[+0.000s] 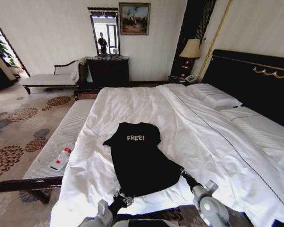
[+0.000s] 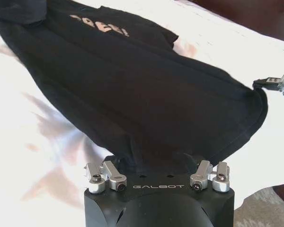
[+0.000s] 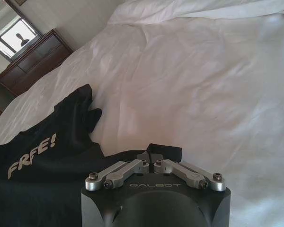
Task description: Fold the clothes on the bed.
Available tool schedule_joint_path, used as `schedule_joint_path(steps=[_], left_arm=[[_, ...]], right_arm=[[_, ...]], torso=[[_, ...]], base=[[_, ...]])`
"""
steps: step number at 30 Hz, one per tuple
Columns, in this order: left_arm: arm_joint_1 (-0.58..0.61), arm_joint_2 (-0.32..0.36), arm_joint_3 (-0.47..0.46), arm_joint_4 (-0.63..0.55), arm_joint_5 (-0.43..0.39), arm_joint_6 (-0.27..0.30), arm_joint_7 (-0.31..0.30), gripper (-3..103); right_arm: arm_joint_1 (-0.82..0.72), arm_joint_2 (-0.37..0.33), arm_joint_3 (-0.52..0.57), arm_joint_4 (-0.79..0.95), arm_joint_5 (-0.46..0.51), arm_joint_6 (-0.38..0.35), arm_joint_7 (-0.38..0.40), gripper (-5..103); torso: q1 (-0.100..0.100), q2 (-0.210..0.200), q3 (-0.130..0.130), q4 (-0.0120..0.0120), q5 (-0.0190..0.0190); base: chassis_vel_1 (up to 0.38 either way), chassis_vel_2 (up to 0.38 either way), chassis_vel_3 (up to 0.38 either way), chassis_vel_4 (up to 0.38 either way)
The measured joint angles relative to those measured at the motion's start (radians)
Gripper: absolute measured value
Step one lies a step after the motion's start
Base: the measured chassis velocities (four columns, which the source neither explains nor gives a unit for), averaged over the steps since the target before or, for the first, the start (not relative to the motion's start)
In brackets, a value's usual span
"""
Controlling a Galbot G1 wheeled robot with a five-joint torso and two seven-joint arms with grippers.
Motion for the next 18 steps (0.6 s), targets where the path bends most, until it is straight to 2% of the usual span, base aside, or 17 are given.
schedule_joint_path(steps=[1, 3, 7, 10, 12, 13, 16, 17, 18], left_arm=[[-0.005, -0.007, 0.0, 0.01, 0.005, 0.0, -0.001, 70], [-0.01, -0.013, 0.0, 0.018, 0.009, -0.001, -0.001, 70], [-0.036, -0.031, 0.006, 0.041, 0.018, -0.007, -0.012, 48], [-0.031, -0.028, 0.006, 0.035, 0.017, -0.007, -0.015, 43], [-0.012, -0.019, -0.001, 0.021, 0.016, -0.007, -0.015, 32], [-0.012, -0.019, -0.001, 0.021, 0.016, -0.007, -0.015, 32], [0.016, -0.01, -0.013, 0.006, 0.018, -0.01, -0.015, 16], [0.024, -0.007, -0.018, 0.0, 0.018, -0.011, -0.015, 16], [0.028, -0.005, -0.021, -0.003, 0.018, -0.012, -0.015, 11]], right_arm=[[0.0, -0.002, 0.001, 0.002, 0.001, 0.0, 0.0, 0], [-0.001, -0.004, 0.002, 0.003, 0.001, 0.001, 0.0, 0], [-0.006, -0.012, 0.008, 0.005, 0.006, 0.001, 0.0, 0], [-0.006, -0.013, 0.009, 0.005, 0.008, 0.001, 0.0, 0], [-0.005, -0.013, 0.008, 0.005, 0.009, 0.001, 0.0, 0], [-0.005, -0.013, 0.008, 0.005, 0.009, 0.001, 0.0, 0], [0.0, -0.011, 0.002, 0.005, 0.009, 0.001, 0.0, 0], [0.001, -0.01, -0.001, 0.005, 0.008, 0.001, 0.0, 0], [0.002, -0.009, -0.003, 0.005, 0.008, 0.001, 0.0, 0]], torso=[[0.0, 0.0, 0.0, 0.0, 0.0], [0.0, 0.0, 0.0, 0.0, 0.0], [0.0, 0.0, 0.0, -0.0002, -0.0001], [0.0, 0.0, 0.0, -0.0002, -0.0001], [0.0, 0.0, 0.0, -0.0001, 0.0], [0.0, 0.0, 0.0, -0.0001, 0.0], [0.0, 0.0, 0.0, 0.0, 0.0], [0.0, 0.0, 0.0, 0.0, 0.0], [0.0, 0.0, 0.0, 0.0, 0.0]], base=[[0.0, 0.0, 0.0, 0.0], [0.0, 0.0, 0.0, 0.0], [0.0, 0.0, 0.0, 0.0], [0.0, 0.0, 0.0, 0.0], [0.0, 0.0, 0.0, 0.0], [0.0, 0.0, 0.0, 0.0], [0.0, 0.0, 0.0, 0.0], [0.0, 0.0, 0.0, 0.0], [0.0, 0.0, 0.0, 0.0]])
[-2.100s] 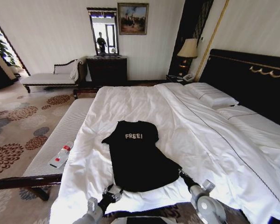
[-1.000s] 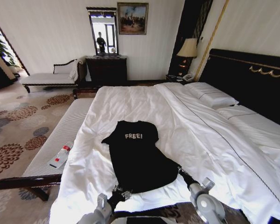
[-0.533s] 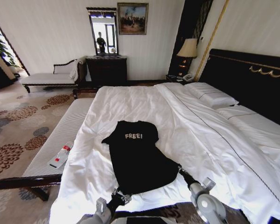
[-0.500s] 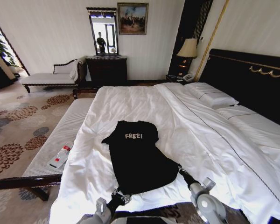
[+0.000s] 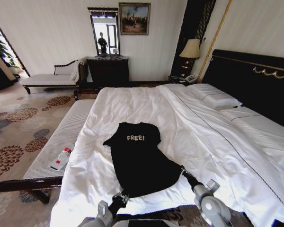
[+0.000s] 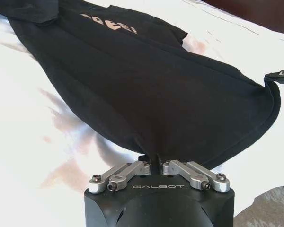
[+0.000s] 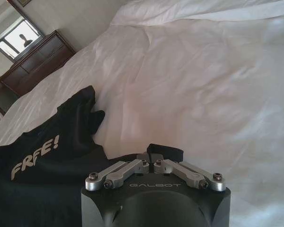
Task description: Fold the clothes on the bed.
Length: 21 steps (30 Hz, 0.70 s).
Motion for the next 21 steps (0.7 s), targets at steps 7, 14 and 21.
schedule_joint_path(steps=[7, 14, 21], left_arm=[[0.011, 0.007, -0.02, -0.013, -0.003, -0.003, -0.003, 1], [0.077, 0.016, -0.07, -0.055, -0.017, -0.018, -0.006, 1], [0.175, 0.045, -0.162, -0.121, -0.022, -0.023, -0.015, 1]], right_arm=[[-0.004, 0.002, -0.008, 0.001, -0.002, 0.0, 0.0, 0], [-0.051, -0.006, -0.034, 0.029, -0.017, 0.0, 0.002, 0], [-0.133, -0.01, -0.068, 0.073, -0.08, -0.003, 0.012, 0]], torso=[[0.0, 0.0, 0.0, -0.0002, -0.0001], [0.0, 0.0, 0.0, 0.0001, -0.0001], [0.0, 0.0, 0.0, 0.0, -0.0001]], base=[[0.0, 0.0, 0.0, 0.0], [0.0, 0.0, 0.0, 0.0], [0.0, 0.0, 0.0, 0.0]])
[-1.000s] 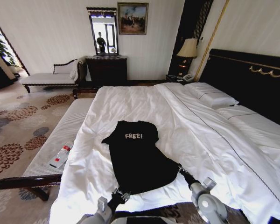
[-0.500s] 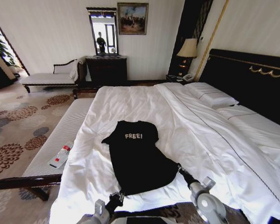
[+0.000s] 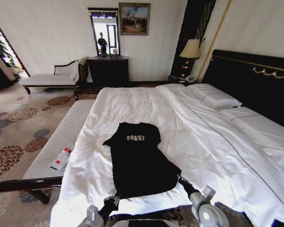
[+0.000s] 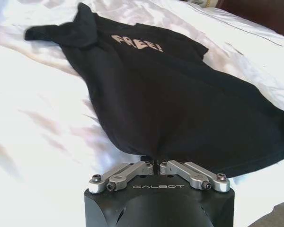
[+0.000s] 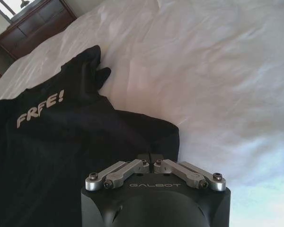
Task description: Fold the clothes on the bed.
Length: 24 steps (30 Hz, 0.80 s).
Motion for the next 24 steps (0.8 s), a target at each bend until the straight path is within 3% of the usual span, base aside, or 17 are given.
schedule_joint_path(steps=[4, 7, 17, 24], left_arm=[[0.072, 0.039, -0.083, -0.052, -0.012, -0.005, -0.014, 1], [0.1, 0.031, -0.124, -0.062, -0.016, -0.009, -0.015, 1], [0.21, 0.018, -0.169, -0.066, -0.004, -0.071, -0.006, 1], [0.306, 0.008, -0.226, -0.074, 0.004, -0.096, -0.003, 1]], right_arm=[[-0.051, -0.005, -0.017, 0.042, -0.076, -0.028, 0.023, 0], [-0.071, -0.005, -0.029, 0.063, -0.101, -0.047, 0.044, 0], [-0.124, -0.003, -0.051, 0.1, -0.176, -0.07, 0.06, 0], [-0.173, 0.013, -0.053, 0.143, -0.248, -0.16, 0.101, 0]], torso=[[0.0, 0.0, 0.0, -0.0001, 0.0002], [0.0, 0.0, 0.0, -0.0001, 0.0], [0.0, 0.0, 0.0, -0.0001, 0.0], [0.0, 0.0, 0.0, 0.0001, 0.0003]], base=[[0.0, 0.0, 0.0, 0.0], [0.0, 0.0, 0.0, 0.0], [0.0, 0.0, 0.0, 0.0], [0.0, 0.0, 0.0, 0.0]])
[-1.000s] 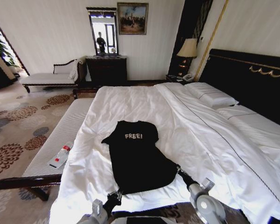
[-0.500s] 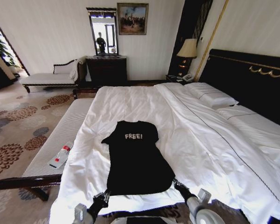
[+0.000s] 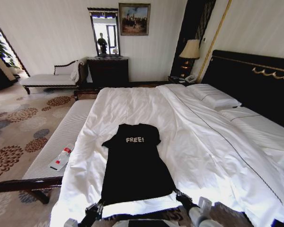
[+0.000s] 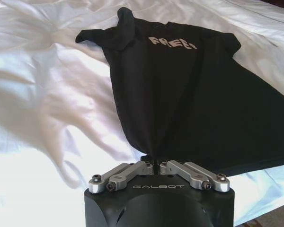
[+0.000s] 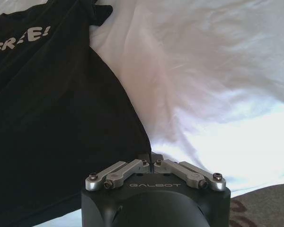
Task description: Fold the clothes on the bed.
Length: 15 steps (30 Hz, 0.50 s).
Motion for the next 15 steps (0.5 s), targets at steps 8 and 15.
schedule_joint_path(steps=[8, 15], left_arm=[[-0.024, -0.029, 0.004, 0.027, 0.003, -0.011, -0.024, 1], [-0.107, -0.022, 0.097, 0.029, 0.016, 0.018, -0.107, 1]], right_arm=[[-0.055, 0.007, 0.007, 0.042, -0.072, -0.004, 0.025, 0], [-0.101, 0.023, -0.03, 0.094, -0.118, -0.098, 0.156, 0]], torso=[[0.0, 0.0, 0.0, 0.0001, -0.0001], [0.0, 0.0, 0.0, -0.0004, -0.0003]], base=[[0.0, 0.0, 0.0, 0.0], [0.0, 0.0, 0.0, 0.0]])
